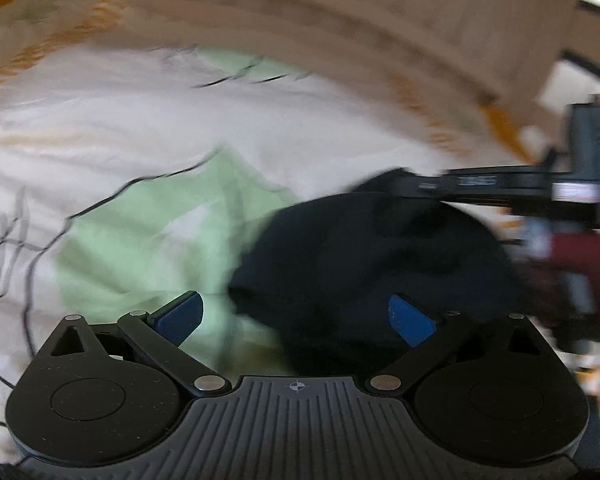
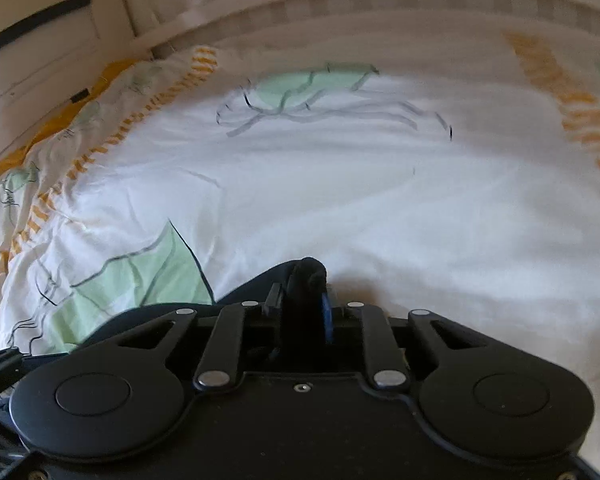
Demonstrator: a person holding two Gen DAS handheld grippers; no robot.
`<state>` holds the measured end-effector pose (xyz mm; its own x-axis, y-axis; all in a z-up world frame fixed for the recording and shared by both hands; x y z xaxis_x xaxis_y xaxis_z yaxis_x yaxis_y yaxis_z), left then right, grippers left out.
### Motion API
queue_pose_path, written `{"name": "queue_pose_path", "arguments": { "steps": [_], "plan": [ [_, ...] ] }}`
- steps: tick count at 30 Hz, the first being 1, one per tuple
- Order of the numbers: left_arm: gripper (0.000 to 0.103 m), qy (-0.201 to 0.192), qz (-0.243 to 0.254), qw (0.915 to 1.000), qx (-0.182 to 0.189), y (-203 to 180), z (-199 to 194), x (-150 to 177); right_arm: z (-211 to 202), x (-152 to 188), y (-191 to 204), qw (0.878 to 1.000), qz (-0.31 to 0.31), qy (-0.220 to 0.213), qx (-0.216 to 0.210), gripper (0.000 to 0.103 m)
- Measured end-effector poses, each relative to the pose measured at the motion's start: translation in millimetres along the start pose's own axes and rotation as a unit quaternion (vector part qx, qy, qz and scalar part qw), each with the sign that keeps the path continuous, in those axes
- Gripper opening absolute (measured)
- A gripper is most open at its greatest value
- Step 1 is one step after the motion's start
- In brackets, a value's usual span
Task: Fold large clothes
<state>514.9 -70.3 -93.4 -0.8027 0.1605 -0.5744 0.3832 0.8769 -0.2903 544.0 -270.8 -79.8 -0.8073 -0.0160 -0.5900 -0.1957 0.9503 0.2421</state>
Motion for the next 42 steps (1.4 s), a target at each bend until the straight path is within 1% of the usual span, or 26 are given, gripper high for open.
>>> {"name": "queue_pose_path", "arguments": {
  "steps": [2,4,7,10,13,16,18,21,23,25,27,29,31,32,33,34,36,37,38,39,40,42],
  "plan": [
    [0.100,0.003,0.022,0.9992,0.032,-17,-9,6,-17,-1,8,0.999,-0.020,-0.025,0.005,0.026],
    [0.100,0.023,0.040,0.9973,0.057,-31,-10,19,-39,1,20,0.998,-0.044,-0.051,0.007,0.026],
    [0.100,0.044,0.048,0.9960,0.061,-41,-8,42,-77,10,43,0.993,-0.079,-0.089,0.005,0.026],
    [0.100,0.051,0.046,0.9961,0.056,-46,-12,57,-121,30,71,0.984,-0.124,-0.131,0.013,0.026],
    [0.100,0.053,0.031,0.9964,0.058,-51,-18,67,-163,58,98,0.974,-0.154,-0.168,0.011,0.026],
    [0.100,0.048,0.028,0.9977,0.040,-53,-25,79,-197,100,127,0.962,-0.192,-0.194,0.014,0.026],
    [0.100,0.049,0.029,0.9979,0.031,-53,-30,87,-213,132,146,0.956,-0.213,-0.201,0.014,0.026],
    [0.100,0.051,0.036,0.9980,0.011,-52,-43,105,-226,185,170,0.950,-0.242,-0.195,0.015,0.026],
    [0.100,0.050,0.050,0.9975,-0.008,-50,-52,120,-227,218,181,0.950,-0.256,-0.178,0.015,0.026],
    [0.100,0.051,0.070,0.9957,-0.033,-48,-60,136,-219,249,191,0.947,-0.282,-0.153,0.027,0.028],
    [0.100,0.050,0.086,0.9933,-0.058,-44,-67,150,-212,276,198,0.947,-0.295,-0.123,0.030,0.037],
    [0.100,0.043,0.091,0.9921,-0.075,-38,-74,159,-206,294,201,0.952,-0.289,-0.093,0.026,0.040],
    [0.100,0.035,0.083,0.9925,-0.082,-29,-82,162,-204,307,202,0.958,-0.279,-0.061,0.014,0.044],
    [0.100,0.032,0.075,0.9930,-0.085,-24,-87,163,-205,311,201,0.961,-0.270,-0.056,0.010,0.049],
    [0.100,0.028,0.069,0.9934,-0.088,-20,-91,163,-209,312,198,0.965,-0.256,-0.054,0.004,0.049],
    [0.100,0.026,0.065,0.9934,-0.091,-17,-96,163,-215,312,193,0.970,-0.236,-0.051,-0.004,0.050],
    [0.100,0.026,0.060,0.9929,-0.100,-14,-106,162,-226,304,182,0.981,-0.186,-0.056,-0.017,0.055],
    [0.100,0.025,0.054,0.9930,-0.102,-11,-111,161,-232,296,174,0.986,-0.152,-0.061,-0.024,0.062],
    [0.100,0.026,0.046,0.9936,-0.100,-9,-116,161,-235,289,166,0.990,-0.121,-0.065,-0.028,0.066],
    [0.101,0.029,0.030,0.9950,-0.091,2,-131,163,-238,283,157,0.993,-0.091,-0.069,-0.032,0.066],
    [0.101,0.033,0.011,0.9963,-0.078,5,-136,163,-239,275,146,0.995,-0.056,-0.069,-0.038,0.066],
    [0.101,0.038,-0.041,0.9978,-0.034,8,-144,162,-235,260,124,0.997,0.015,-0.062,-0.052,0.066]
  ]
}}
Point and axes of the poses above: each gripper's, at about its wrist camera, not at the fingertips, and z roughly the way its jaws point, y to its left, x to its underside, the point moved 6 cm from there along z, roughly the way its jaws point, and after that the axes turned 12 degrees about y, right-handed, at the moved point
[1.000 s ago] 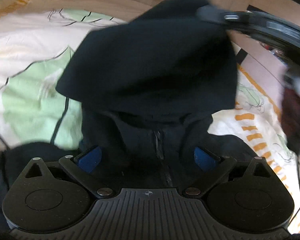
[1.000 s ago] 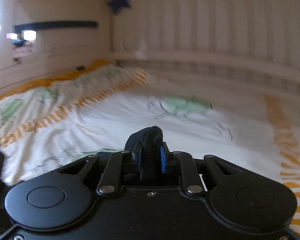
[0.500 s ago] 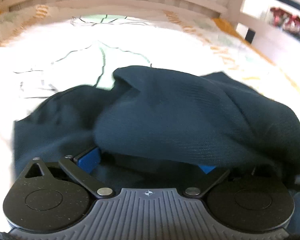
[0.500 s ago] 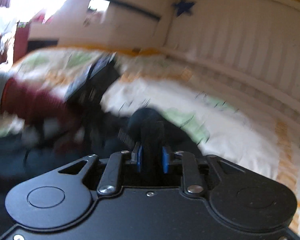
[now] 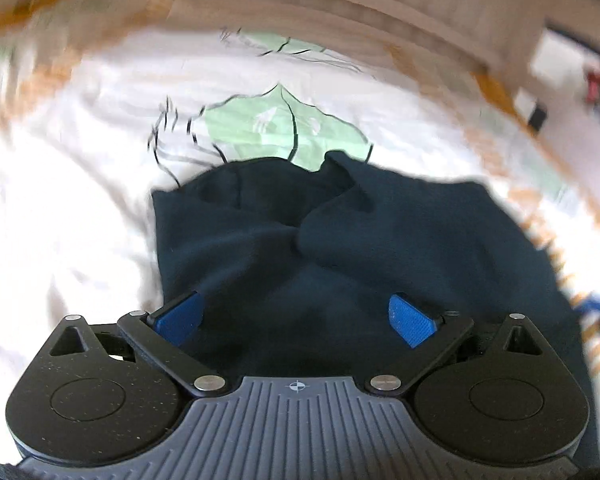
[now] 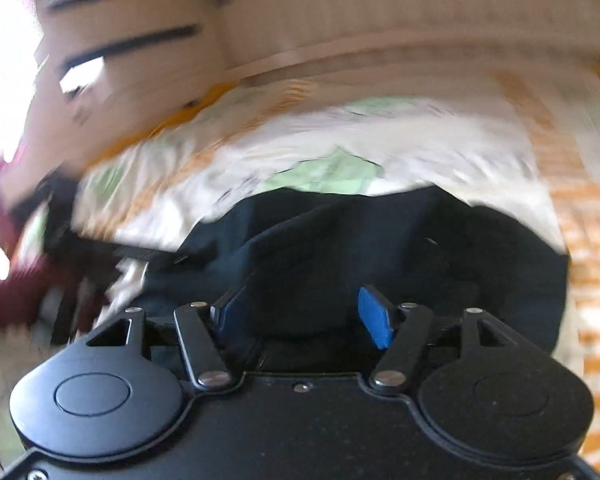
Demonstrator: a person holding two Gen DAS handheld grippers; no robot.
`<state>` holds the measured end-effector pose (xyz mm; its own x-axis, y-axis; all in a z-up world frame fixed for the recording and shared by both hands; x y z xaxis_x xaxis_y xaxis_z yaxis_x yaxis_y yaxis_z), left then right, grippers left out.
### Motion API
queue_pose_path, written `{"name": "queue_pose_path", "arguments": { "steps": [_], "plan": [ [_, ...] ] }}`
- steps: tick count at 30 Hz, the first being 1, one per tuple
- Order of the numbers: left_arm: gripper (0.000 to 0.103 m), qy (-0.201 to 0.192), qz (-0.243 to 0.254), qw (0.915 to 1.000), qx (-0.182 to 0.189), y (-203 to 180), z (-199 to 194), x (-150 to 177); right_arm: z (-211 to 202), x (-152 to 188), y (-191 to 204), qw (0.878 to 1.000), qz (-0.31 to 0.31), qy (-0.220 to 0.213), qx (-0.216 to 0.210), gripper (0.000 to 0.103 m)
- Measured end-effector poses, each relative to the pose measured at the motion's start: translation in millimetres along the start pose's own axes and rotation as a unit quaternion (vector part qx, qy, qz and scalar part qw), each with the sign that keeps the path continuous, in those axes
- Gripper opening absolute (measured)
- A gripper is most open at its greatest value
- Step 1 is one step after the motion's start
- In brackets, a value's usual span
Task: Fold large clothes
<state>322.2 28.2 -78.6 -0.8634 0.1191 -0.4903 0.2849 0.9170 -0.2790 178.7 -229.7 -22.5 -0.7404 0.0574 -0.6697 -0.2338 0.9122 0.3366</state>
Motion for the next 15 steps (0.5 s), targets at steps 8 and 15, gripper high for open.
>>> {"name": "queue_pose_path", "arguments": {
  "steps": [8,15],
  "plan": [
    [0.101,0.042,-0.069,0.9897,0.118,-26,16,-5,38,-15,-52,0.989,0.147,0.016,-0.020,0.068],
    [0.089,0.036,-0.049,0.9941,0.090,-39,40,-10,41,-7,-48,0.988,0.153,0.010,-0.013,0.059]
  ]
}}
Point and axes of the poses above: each gripper's, at about its wrist camera, not at the fingertips, and z roughly the way its jaws point, y to its left, x to its underside, the point moved 6 cm from there along z, roughly the way its jaws point, and after that the axes turned 12 degrees about y, right-handed, at the moved point
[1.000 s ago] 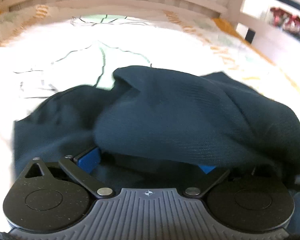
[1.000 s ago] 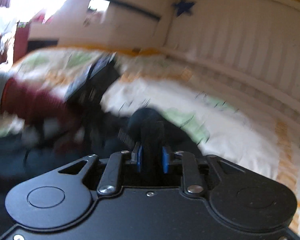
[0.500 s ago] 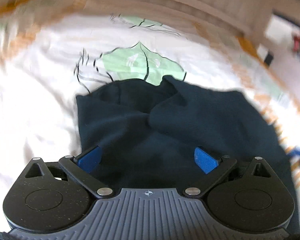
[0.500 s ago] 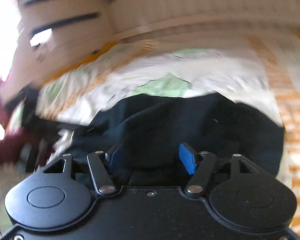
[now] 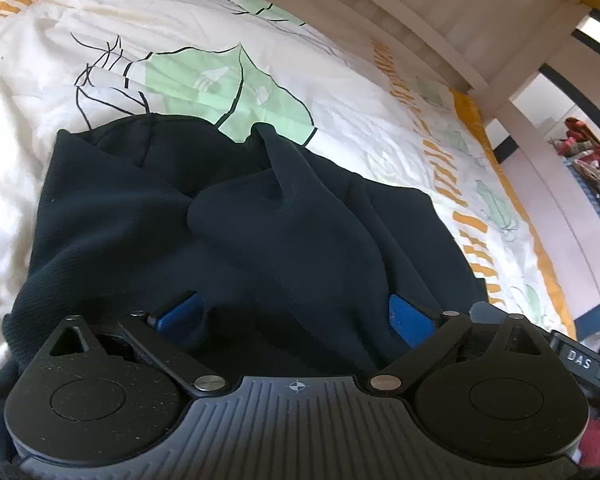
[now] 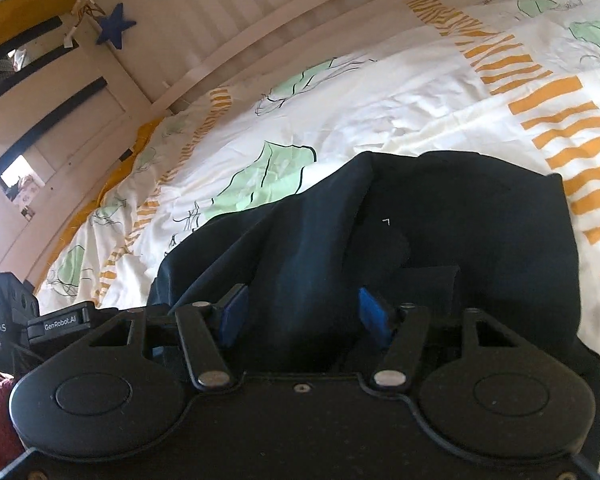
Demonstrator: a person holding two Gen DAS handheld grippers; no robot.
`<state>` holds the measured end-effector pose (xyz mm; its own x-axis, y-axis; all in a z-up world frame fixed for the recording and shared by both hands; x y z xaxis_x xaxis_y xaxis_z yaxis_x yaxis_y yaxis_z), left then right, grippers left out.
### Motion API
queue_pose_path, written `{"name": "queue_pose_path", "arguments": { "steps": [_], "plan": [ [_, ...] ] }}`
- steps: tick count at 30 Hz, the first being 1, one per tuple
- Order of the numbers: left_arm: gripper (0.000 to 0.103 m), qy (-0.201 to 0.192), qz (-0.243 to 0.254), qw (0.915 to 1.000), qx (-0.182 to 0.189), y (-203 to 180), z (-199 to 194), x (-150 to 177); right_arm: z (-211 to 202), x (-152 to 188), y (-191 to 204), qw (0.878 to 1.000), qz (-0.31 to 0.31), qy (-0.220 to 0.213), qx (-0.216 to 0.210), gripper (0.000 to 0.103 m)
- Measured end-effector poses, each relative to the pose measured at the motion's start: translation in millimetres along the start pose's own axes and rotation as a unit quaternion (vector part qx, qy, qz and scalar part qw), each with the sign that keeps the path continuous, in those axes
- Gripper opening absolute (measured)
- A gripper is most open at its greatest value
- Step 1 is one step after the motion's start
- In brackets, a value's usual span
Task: Fold large clothes
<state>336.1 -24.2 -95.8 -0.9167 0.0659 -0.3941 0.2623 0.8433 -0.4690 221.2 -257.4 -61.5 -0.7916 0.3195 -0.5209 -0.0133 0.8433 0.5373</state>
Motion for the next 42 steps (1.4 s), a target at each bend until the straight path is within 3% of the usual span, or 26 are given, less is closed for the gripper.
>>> {"name": "queue_pose_path", "arguments": {
  "steps": [2,3,4,6,9,11,12,16,17,18,20,23,26,29,31,34,37,39,42],
  "plan": [
    [0.073,-0.004,0.013,0.9998,-0.010,-1,-3,0,1,-1,3,1.000,-0.009,-0.005,0.015,0.043],
    [0.073,-0.009,0.015,0.9998,-0.010,1,-4,0,1,-2,5,1.000,-0.016,-0.007,0.022,0.028],
    [0.072,-0.016,0.014,0.9998,-0.002,2,-7,0,0,-2,6,0.999,-0.021,-0.008,0.026,0.025],
    [0.073,-0.035,-0.001,0.9992,0.018,7,-13,0,-2,-3,6,0.999,-0.019,-0.014,0.024,0.024],
    [0.074,-0.048,-0.018,0.9986,0.011,17,-18,0,-3,-3,1,0.999,-0.014,-0.018,0.030,0.022],
    [0.074,-0.039,-0.020,0.9990,0.001,20,-15,0,-1,-2,-4,0.999,-0.004,-0.012,0.031,0.022],
    [0.074,-0.034,-0.018,0.9993,-0.003,20,-13,0,0,-1,-6,1.000,0.000,-0.009,0.029,0.029],
    [0.073,-0.012,0.018,0.9993,-0.029,9,0,-4,4,-1,-3,0.999,-0.001,-0.008,0.032,0.031],
    [0.059,-0.017,0.035,0.9985,-0.038,4,1,-6,5,-2,-2,0.999,-0.003,-0.007,0.035,0.031],
    [0.036,-0.027,0.047,0.9976,-0.043,1,1,-9,6,-3,-1,0.999,-0.005,-0.006,0.038,0.031],
    [0.023,-0.056,0.054,0.9953,-0.058,-1,-9,-16,8,-6,3,0.999,-0.013,-0.005,0.042,0.027],
    [0.023,-0.103,0.075,0.9906,-0.050,-1,-32,-21,-9,-13,19,0.996,-0.061,-0.050,0.034,0.016],
    [0.023,-0.088,0.104,0.9864,-0.091,11,-30,-14,-26,-15,24,0.990,-0.090,-0.099,0.037,0.015],
    [0.024,-0.047,0.081,0.9900,-0.106,38,-12,2,-6,-4,-3,0.993,-0.065,-0.057,0.083,0.015],
    [0.026,-0.056,0.070,0.9919,-0.091,46,-13,10,10,7,-28,0.993,-0.031,-0.020,0.116,0.015],
    [0.028,-0.060,0.073,0.9915,-0.089,43,-22,13,8,18,-44,0.995,0.014,-0.021,0.097,0.017],
    [0.032,-0.082,0.080,0.9884,-0.100,36,-38,10,-5,15,-37,0.994,0.021,-0.042,0.098,0.040],
    [0.044,-0.110,0.083,0.9854,-0.100,28,-53,6,-17,13,-30,0.994,0.029,-0.069,0.076,0.058],
    [0.051,-0.140,0.105,0.9804,-0.090,4,-66,-2,-19,8,-19,0.996,0.021,-0.072,0.057,0.062]
  ]
}}
Point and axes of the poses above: each gripper's, at about its wrist camera, not at the fingertips, and z roughly the way its jaws point, y to its left, x to its underside, the point moved 6 cm from there along z, roughly the way its jaws point, and after that the axes turned 12 degrees about y, right-handed, at the moved point
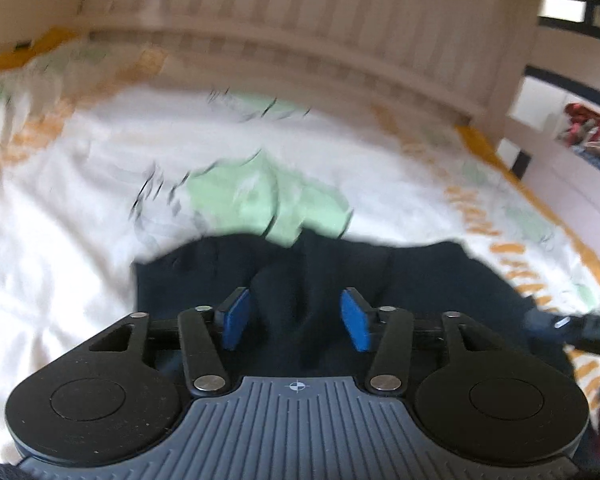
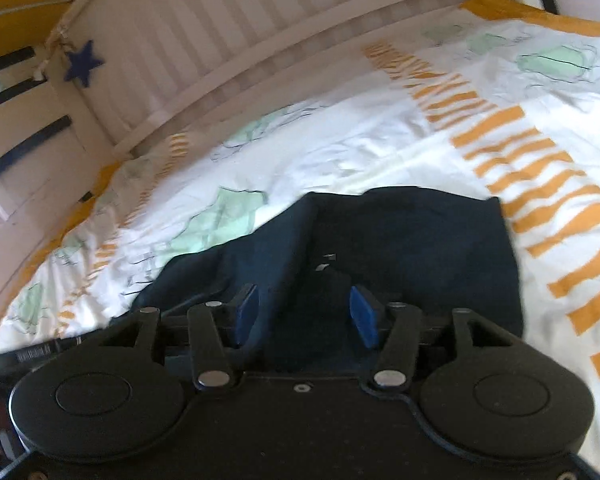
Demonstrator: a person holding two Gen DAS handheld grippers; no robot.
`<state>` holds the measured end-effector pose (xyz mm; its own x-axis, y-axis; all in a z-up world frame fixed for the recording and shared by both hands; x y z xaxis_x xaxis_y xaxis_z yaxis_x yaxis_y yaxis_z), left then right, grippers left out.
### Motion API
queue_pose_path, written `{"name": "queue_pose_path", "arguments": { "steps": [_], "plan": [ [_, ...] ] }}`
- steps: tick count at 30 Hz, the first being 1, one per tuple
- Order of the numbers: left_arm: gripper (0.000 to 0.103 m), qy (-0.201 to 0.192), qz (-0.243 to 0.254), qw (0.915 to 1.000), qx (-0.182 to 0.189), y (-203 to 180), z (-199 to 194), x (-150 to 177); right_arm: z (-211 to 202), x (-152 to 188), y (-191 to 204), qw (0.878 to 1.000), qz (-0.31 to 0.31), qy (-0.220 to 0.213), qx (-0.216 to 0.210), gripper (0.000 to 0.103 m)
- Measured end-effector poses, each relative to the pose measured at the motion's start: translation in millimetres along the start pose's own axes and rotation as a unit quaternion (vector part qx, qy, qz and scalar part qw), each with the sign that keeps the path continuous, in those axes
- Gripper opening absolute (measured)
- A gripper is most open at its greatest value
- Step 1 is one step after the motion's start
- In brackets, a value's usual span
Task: Fold large clothes
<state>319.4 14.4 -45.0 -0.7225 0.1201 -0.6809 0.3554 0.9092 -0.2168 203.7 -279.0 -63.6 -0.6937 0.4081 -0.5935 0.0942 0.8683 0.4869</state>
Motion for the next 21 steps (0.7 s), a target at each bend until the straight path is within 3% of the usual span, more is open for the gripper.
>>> {"name": "queue_pose_path", "arguments": {
  "steps": [2,6,7,8,9,11,13,16,17,20,21],
  "plan": [
    [0.055,0.000,0.029,0.9994,0.017,-19,0,-6,13,-2,4,1.000,-0.007,0.024,0.003,0.068],
    [0.057,0.011,0.075,0.9964,0.038,-53,13,0,40,-4,2,0.998,-0.003,0.052,0.022,0.064],
    [0.057,0.015,0.083,0.9957,0.037,-59,17,3,45,-5,2,0.998,-0.006,0.056,0.026,0.056],
    [0.057,0.016,0.087,0.9953,0.038,-64,20,5,44,-5,3,0.998,-0.015,0.051,0.032,0.022],
    [0.057,0.014,0.091,0.9949,0.042,-68,21,8,41,-7,7,0.998,-0.034,0.040,0.035,0.014],
    [0.060,0.015,0.098,0.9939,0.050,-74,25,12,27,-14,20,0.996,-0.085,-0.002,0.022,0.013],
    [0.062,0.033,0.107,0.9931,0.035,-74,38,20,23,-16,21,0.992,-0.117,-0.023,0.041,0.013],
    [0.063,0.092,0.098,0.9910,0.007,-64,67,43,46,-8,2,0.991,-0.104,0.032,0.078,0.017],
    [0.063,0.096,0.093,0.9910,0.009,-60,72,50,52,-4,-3,0.990,-0.106,0.042,0.087,0.023],
    [0.063,0.070,0.098,0.9926,0.015,-57,66,55,50,-1,-6,0.990,-0.100,0.038,0.090,0.027],
    [0.063,0.070,0.095,0.9929,0.015,-56,63,55,50,-3,-5,0.990,-0.098,0.038,0.094,0.040]
  ]
}}
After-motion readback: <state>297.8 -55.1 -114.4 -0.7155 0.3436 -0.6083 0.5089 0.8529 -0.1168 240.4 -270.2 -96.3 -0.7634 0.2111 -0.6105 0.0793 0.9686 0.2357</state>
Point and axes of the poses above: each gripper's, at about its wrist camera, not at the fingertips, and z roughly the way its jaws point, y to its left, x to its underside, the point moved 6 cm from there along z, roughly the way its jaws point, and after that the axes turned 12 degrees about y, right-handed, at the moved point
